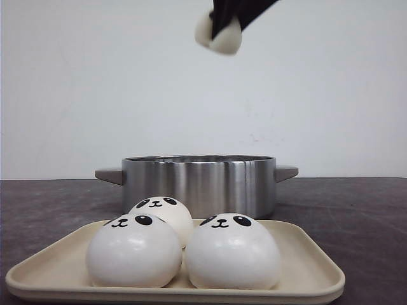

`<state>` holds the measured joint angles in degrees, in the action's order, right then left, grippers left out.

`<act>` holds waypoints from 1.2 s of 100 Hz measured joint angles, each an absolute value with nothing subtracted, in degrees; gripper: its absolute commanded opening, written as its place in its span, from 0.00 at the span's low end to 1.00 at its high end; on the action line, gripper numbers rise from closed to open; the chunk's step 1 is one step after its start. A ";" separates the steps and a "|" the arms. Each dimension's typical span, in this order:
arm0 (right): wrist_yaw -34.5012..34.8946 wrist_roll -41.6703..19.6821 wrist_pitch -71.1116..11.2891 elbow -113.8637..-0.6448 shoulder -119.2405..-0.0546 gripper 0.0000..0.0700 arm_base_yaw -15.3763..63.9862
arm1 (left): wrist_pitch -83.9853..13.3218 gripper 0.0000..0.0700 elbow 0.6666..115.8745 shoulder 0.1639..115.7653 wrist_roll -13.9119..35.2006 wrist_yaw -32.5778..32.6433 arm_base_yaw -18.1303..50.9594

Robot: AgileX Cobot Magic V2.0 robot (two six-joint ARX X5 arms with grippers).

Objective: Steam buns
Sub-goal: 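Lift the bun with the right gripper and lower it into the pot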

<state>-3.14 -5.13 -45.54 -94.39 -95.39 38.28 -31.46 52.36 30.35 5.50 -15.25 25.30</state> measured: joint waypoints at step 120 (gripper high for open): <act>-7.77 7.73 -34.04 -96.95 -119.17 0.50 32.67 | -37.08 0.96 52.36 30.35 6.85 -15.25 25.30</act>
<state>-7.77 7.73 -34.04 -96.95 -119.17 32.67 -37.08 52.36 30.35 6.85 -15.25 25.30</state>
